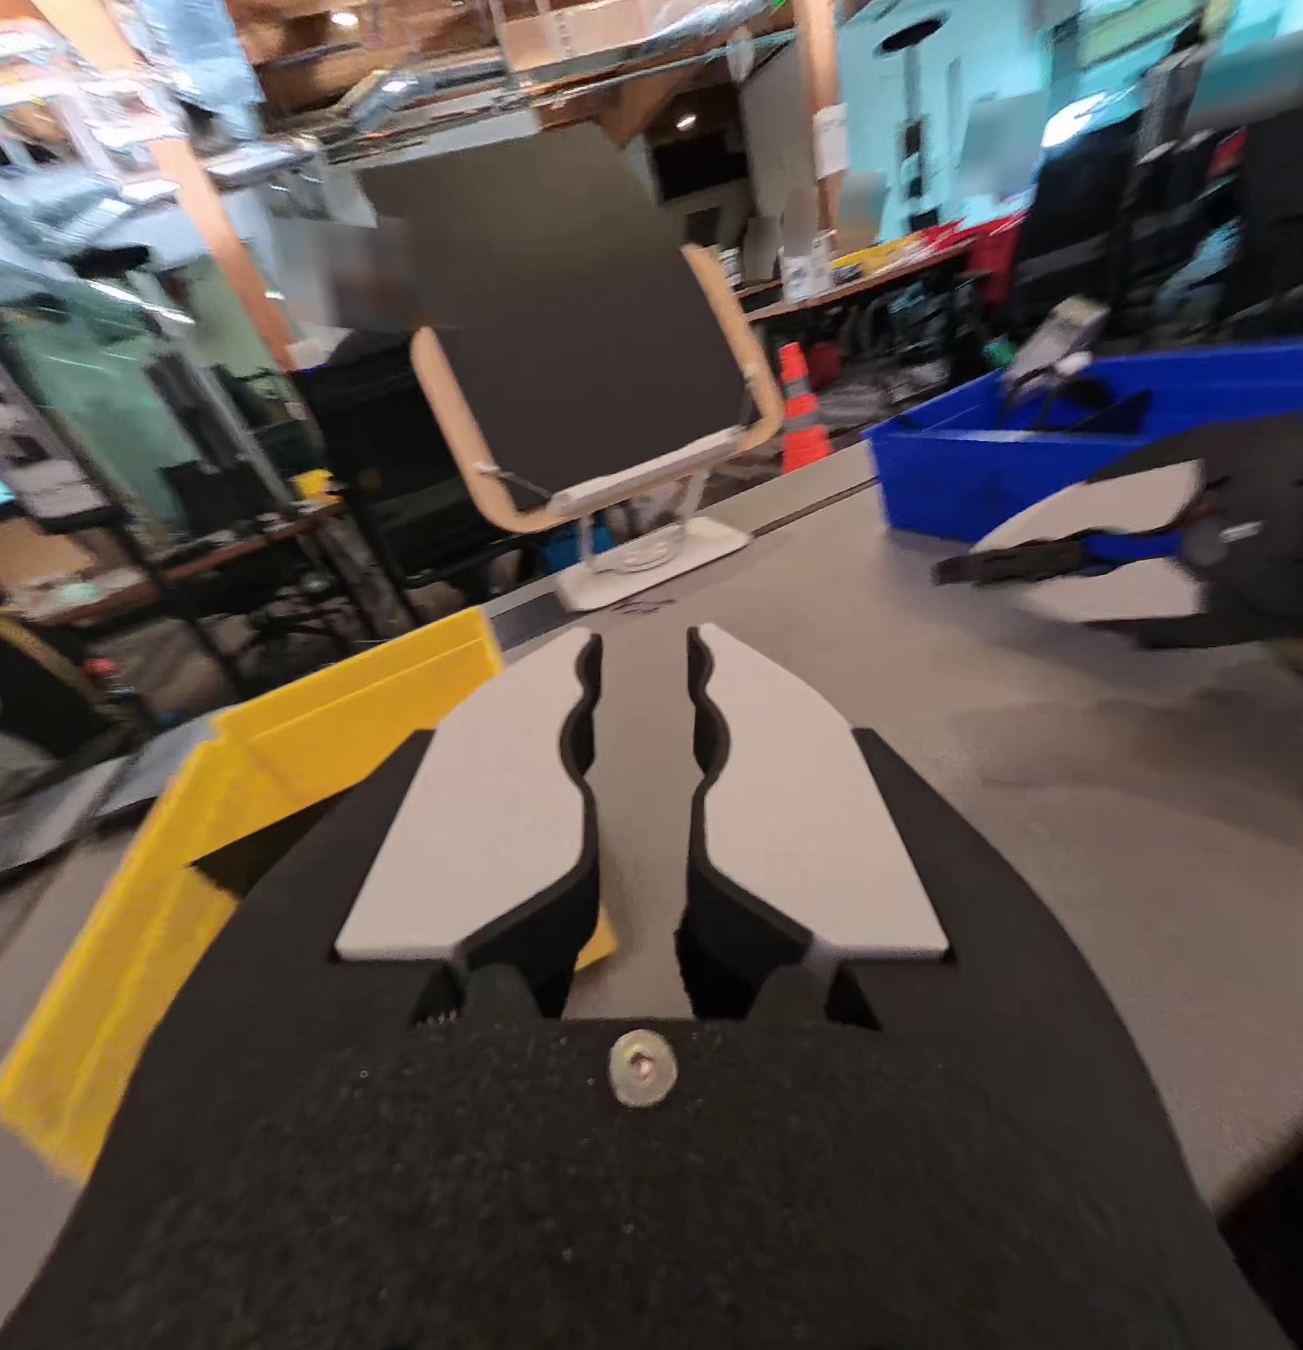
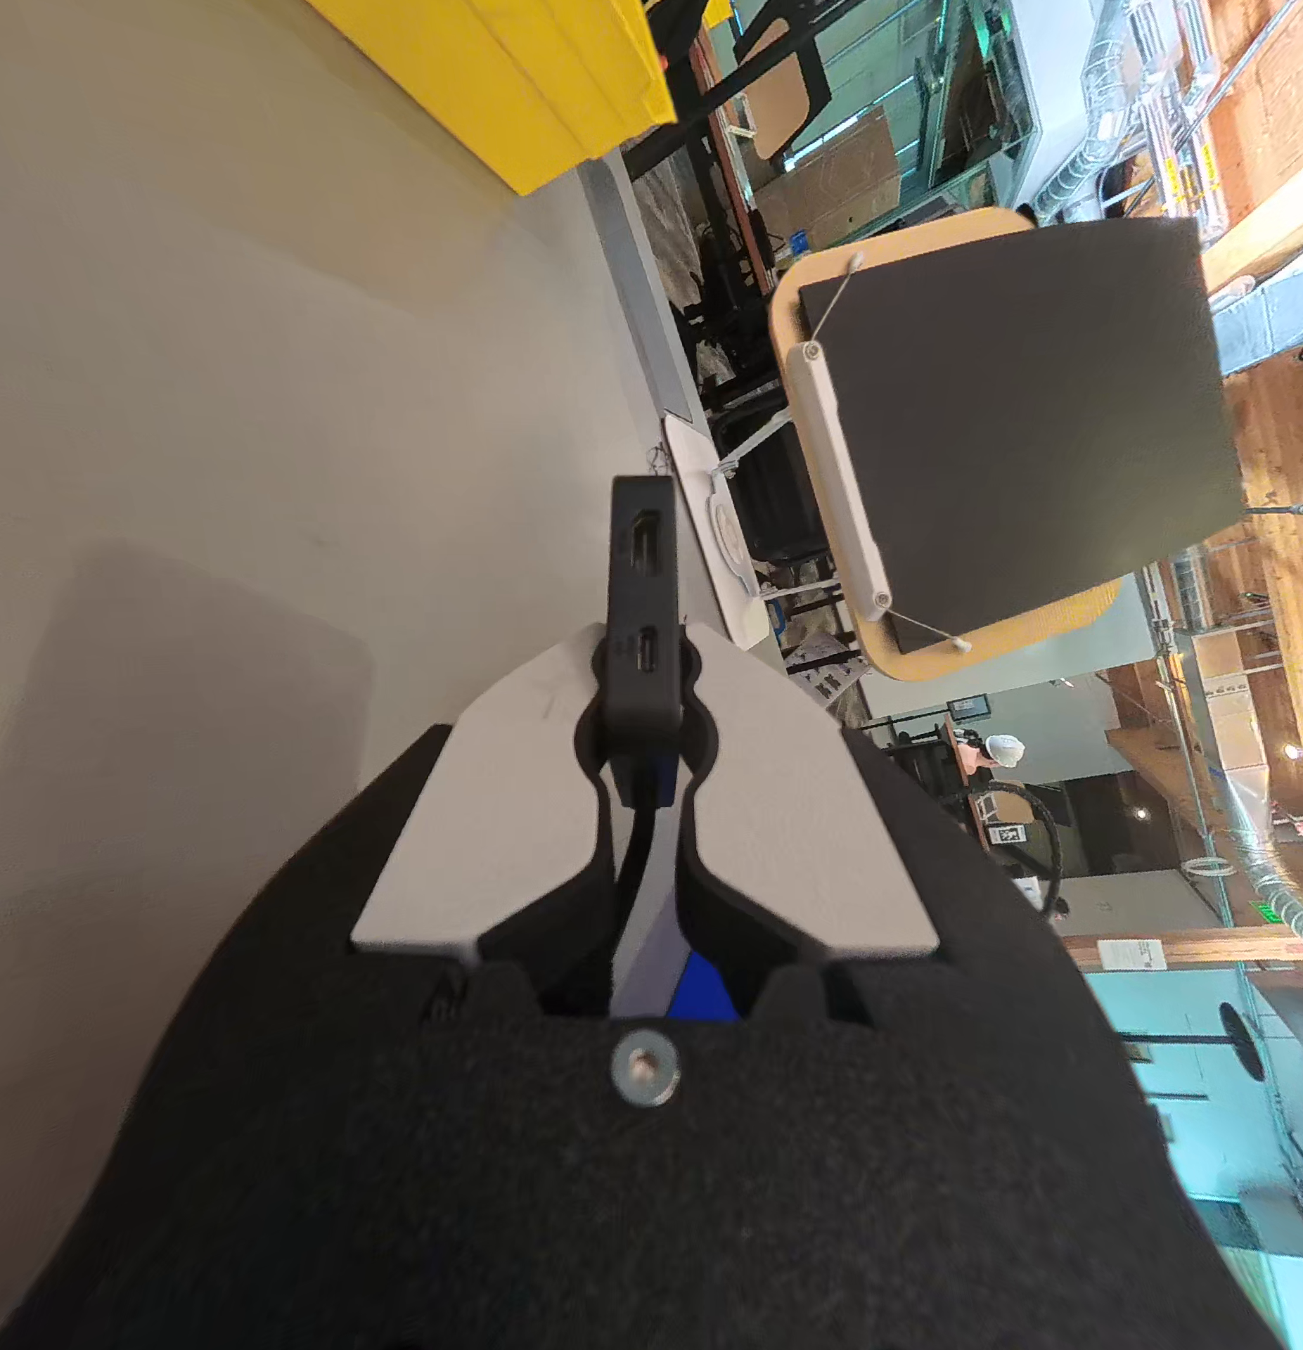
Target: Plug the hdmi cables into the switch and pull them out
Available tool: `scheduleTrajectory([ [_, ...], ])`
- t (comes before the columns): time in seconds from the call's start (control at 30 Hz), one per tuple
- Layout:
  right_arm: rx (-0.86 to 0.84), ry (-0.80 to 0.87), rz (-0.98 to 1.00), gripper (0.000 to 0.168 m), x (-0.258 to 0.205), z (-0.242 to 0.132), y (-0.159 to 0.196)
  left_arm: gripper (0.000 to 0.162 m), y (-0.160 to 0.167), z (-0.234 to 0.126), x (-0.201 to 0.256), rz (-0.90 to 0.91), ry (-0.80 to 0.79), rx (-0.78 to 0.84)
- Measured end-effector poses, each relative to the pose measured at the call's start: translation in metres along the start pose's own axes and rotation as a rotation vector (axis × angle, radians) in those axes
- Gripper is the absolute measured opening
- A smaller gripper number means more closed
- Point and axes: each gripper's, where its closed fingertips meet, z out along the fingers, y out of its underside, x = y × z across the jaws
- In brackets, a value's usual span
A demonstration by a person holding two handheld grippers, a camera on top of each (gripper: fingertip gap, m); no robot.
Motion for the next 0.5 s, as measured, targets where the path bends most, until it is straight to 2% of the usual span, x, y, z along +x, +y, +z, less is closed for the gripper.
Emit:
scheduleTrajectory([
  [0.07,-0.002,-0.007,-0.014,0.014,-0.003,0.001,0.001,0.023,0.013,0.005,-0.011,-0.001,-0.086,-0.009],
  [0.13,0.000,-0.013,-0.008,0.014,-0.004,0.002,0.001,0.021,0.020,0.009,-0.015,-0.081,-0.070,-0.019],
  [0.2,-0.003,-0.012,-0.003,0.014,-0.004,0.003,0.003,0.032,0.024,0.013,-0.019,-0.158,-0.049,-0.012],
  [0.23,-0.009,-0.014,0.001,0.014,-0.003,0.003,0.005,0.030,0.027,0.015,-0.018,-0.201,-0.026,-0.014],
  [0.3,-0.017,-0.017,0.011,0.014,-0.003,0.004,0.009,0.006,0.031,0.012,-0.017,-0.323,0.023,-0.024],
  [0.33,-0.020,-0.019,0.013,0.014,-0.003,0.005,0.010,0.000,0.029,0.009,-0.019,-0.380,0.039,-0.018],
  [0.4,-0.028,-0.019,0.014,0.014,-0.003,0.005,0.014,0.000,0.023,0.004,-0.021,-0.392,0.054,0.011],
  [0.5,-0.035,-0.022,0.011,0.014,-0.004,0.006,0.016,0.000,0.022,0.003,-0.026,-0.285,0.002,-0.009],
])
